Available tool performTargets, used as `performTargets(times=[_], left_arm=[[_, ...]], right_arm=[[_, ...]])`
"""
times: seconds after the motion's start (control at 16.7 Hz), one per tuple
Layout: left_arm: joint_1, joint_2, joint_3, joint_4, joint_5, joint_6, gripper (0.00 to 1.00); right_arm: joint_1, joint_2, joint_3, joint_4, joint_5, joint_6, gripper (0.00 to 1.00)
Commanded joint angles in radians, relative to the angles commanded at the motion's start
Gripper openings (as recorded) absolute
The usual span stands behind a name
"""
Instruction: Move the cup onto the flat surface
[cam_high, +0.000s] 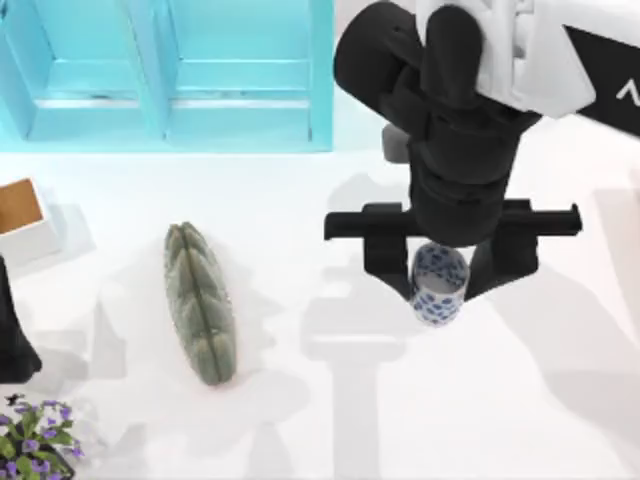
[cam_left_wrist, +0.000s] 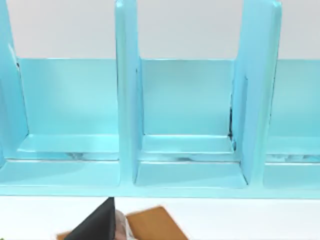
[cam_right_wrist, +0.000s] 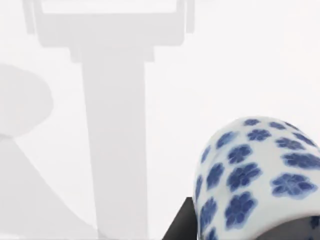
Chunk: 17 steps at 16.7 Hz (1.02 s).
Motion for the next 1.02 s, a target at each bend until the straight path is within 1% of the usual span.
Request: performTargets(times=[0.18,0.3,0.66,1.02], left_arm=[[0.0,0.0,0.0,0.0,0.0,0.0,1.0],[0.0,0.0,0.0,0.0,0.0,0.0,1.0],[0.0,0.0,0.0,0.0,0.0,0.0,1.0],[0.0,0.0,0.0,0.0,0.0,0.0,1.0]], right_arm=[[0.135,0.063,0.075,0.006,0.0,0.135,0.0],[0.171,0.081,0.097,0.01,0.001,0.172,0.0],[0.173,0.081,0.079,0.028,-0.001,0.174,0.0],[0.175,0.102,-0.087,0.22,0.001,0.175,0.0]])
